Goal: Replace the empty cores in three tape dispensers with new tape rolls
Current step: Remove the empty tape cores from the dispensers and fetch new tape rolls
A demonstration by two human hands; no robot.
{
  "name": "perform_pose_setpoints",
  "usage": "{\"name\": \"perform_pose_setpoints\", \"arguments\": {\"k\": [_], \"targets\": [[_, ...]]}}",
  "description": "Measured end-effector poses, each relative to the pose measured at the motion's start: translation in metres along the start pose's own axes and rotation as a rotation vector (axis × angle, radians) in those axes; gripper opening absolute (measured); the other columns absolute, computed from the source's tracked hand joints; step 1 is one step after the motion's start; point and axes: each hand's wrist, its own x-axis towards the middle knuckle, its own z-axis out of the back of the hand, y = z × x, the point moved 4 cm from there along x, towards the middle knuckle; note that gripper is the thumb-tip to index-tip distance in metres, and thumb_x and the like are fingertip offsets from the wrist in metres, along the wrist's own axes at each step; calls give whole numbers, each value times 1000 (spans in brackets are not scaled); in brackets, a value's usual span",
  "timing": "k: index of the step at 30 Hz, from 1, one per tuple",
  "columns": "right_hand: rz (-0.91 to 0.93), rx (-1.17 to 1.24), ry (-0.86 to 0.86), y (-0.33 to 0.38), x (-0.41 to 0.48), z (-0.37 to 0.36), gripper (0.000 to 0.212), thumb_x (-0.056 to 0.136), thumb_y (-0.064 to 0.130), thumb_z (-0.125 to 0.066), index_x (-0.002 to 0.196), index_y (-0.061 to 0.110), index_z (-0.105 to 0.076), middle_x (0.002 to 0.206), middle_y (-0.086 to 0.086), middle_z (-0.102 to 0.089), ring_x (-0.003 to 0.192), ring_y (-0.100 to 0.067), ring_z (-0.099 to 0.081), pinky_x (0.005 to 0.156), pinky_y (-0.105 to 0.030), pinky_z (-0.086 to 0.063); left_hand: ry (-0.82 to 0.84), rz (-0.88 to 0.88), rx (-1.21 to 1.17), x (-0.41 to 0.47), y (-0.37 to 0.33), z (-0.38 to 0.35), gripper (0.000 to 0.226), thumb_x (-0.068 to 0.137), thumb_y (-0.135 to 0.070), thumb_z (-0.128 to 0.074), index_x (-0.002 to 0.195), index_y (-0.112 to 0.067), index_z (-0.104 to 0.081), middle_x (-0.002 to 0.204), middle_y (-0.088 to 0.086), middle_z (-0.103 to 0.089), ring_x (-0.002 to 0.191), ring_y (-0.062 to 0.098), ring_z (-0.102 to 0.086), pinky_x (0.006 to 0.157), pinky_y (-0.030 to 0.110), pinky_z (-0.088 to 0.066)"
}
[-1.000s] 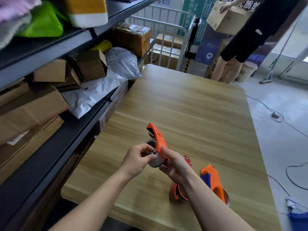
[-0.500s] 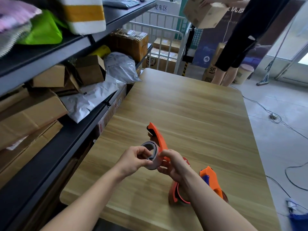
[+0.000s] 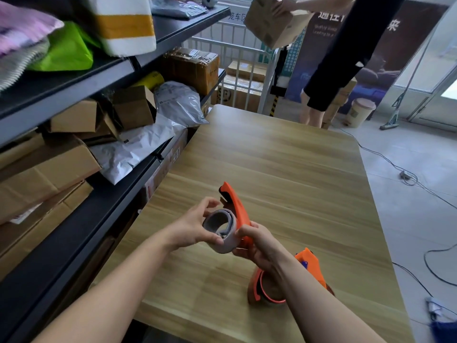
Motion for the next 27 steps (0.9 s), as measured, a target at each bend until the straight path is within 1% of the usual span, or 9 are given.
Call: {"name": "perform_pose_setpoints", "arguments": {"k": [2,5,7,11,15,17,21,25,27], "targets": [[-4,0,4,-2,-1,-1,39,59,12,-59,97,12,-60,74,-5,-67,57,-14,-61,54,-25,-49,83,47,-35,2,1,-2,100,55,-14,-89,138,-28,-34,128,-10,-48,121,10,-47,98,27,-45],[-11,-14,16,-4,-2,-4,40,58,13,-59,98,12,-60,77,-6,-65,59,-15,-59,54,-25,-49,99,40,42,2,2,-1,91,40,-31,-87,123,-24,-50,121,-5,-58,115,13,-55,97,32,-48],[-10,-39,15,-4,-1,-2,42,57,13,-59,99,13,-60,80,-8,-68,60,-17,-62,56,-26,-51,61,39,88,3,3,-1,89,34,-37,-86,115,-26,-50,119,-3,-55,111,12,-55,95,34,-49],[-21,-58,12,-3,-2,4,43,56,10,-61,99,14,-61,84,-12,-71,65,-22,-67,60,-28,-54,12,9,140,4,4,-3,86,37,-33,-88,112,-27,-48,117,-4,-50,108,12,-54,93,30,-48],[-6,-39,-59,3,-5,7,39,54,11,-63,92,12,-58,77,-8,-62,58,-16,-54,53,-23,-44,2,-16,53,4,0,-6,84,46,-20,-90,119,-22,-49,116,-6,-54,105,9,-55,82,14,-46],[12,17,-103,4,-3,11,39,57,9,-67,94,11,-56,77,-8,-61,58,-16,-55,52,-24,-45,-17,-35,-23,2,-3,-10,82,50,-18,-90,120,-24,-48,114,-11,-54,104,7,-55,78,14,-48],[36,170,-160,3,-2,19,33,80,-5,-63,111,2,-55,93,-17,-67,71,-26,-68,59,-33,-57,-264,-120,126,0,-8,-12,57,43,-43,-84,91,-34,-54,102,-7,-54,97,8,-54,78,23,-48],[36,261,-213,3,-2,17,24,83,-6,-59,106,2,-57,88,-16,-67,61,-21,-69,53,-30,-57,-394,-230,225,-4,-18,-20,27,60,-22,-85,79,-22,-66,82,-8,-62,78,8,-57,66,12,-38],[24,331,-258,4,0,15,15,84,-5,-58,97,3,-59,83,-15,-67,57,-20,-69,50,-29,-57,-446,-299,253,-7,-22,-24,22,66,-17,-81,86,-16,-71,82,-6,-67,78,12,-61,69,19,-44]]}}
